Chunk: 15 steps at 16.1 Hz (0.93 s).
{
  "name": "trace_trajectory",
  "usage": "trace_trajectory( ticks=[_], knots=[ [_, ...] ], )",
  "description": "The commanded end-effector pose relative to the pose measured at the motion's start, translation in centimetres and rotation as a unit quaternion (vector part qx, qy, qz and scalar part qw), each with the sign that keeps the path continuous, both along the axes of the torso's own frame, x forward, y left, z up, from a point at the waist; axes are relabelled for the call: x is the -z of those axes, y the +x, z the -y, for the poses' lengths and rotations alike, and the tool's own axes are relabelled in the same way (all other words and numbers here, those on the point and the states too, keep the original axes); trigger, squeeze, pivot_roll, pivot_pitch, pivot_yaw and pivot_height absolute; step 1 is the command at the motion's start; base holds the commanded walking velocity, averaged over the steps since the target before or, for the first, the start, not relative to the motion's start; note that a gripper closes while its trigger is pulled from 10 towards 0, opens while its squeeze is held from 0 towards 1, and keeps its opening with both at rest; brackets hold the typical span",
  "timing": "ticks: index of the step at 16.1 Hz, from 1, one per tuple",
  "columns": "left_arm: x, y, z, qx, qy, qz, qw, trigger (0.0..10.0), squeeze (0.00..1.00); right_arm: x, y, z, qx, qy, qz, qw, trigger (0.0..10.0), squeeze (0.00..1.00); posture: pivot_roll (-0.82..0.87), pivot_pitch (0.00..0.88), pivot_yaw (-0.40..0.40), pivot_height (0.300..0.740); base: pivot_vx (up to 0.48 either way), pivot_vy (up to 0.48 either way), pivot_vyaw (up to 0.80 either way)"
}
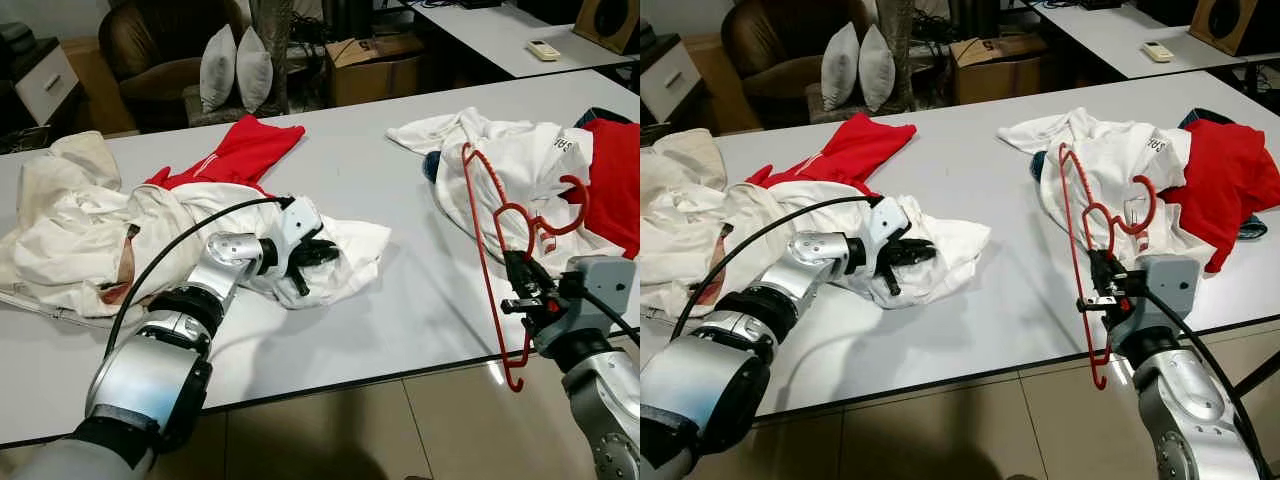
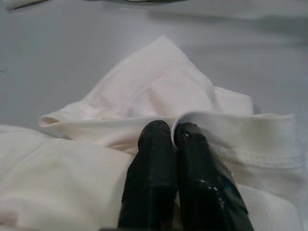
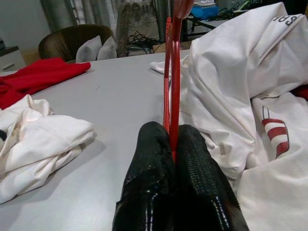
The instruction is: Hang hanger
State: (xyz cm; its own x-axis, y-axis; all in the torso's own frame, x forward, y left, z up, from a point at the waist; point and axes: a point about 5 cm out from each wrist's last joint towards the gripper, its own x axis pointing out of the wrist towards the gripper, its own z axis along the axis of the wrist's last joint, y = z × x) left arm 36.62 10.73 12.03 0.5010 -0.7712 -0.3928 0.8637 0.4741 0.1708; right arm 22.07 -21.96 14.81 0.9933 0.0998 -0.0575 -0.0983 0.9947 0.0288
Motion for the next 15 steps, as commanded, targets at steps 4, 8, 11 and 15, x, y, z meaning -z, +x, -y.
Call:
trace_trajectory(
  ticks=[4, 8, 11, 15],
  knots=[
    [-1.5, 1.1, -1.7, -0.069, -0.026, 0.031, 0.997, 0.0, 0.00, -0.2, 0.6, -0.4, -0.009, 0.002, 0.009, 1.000, 10.0, 0.00, -0.30, 0.000, 0.105, 0.740, 0.000, 0.000, 0.00],
    [-5.5, 2.7, -2.6, -0.116, -0.081, 0.113, 0.984, 0.0, 0.00, -0.2, 1.1, -0.6, -0.013, -0.002, 0.015, 1.000, 10.0, 0.00, -0.28, 0.000, 0.098, 0.740, 0.000, 0.000, 0.00],
    [-14.4, 3.8, -4.1, -0.115, -0.158, 0.266, 0.944, 0.0, 0.00, -0.3, 1.5, -0.8, -0.013, 0.000, 0.024, 1.000, 10.0, 0.00, -0.27, 0.000, 0.093, 0.740, 0.000, 0.000, 0.00],
    [-18.6, 3.1, -5.2, -0.066, -0.169, 0.332, 0.926, 0.0, 0.00, -0.5, 2.0, -0.8, -0.012, 0.007, 0.037, 0.999, 10.0, 0.00, -0.23, 0.000, 0.081, 0.740, 0.000, 0.000, 0.00]
  ],
)
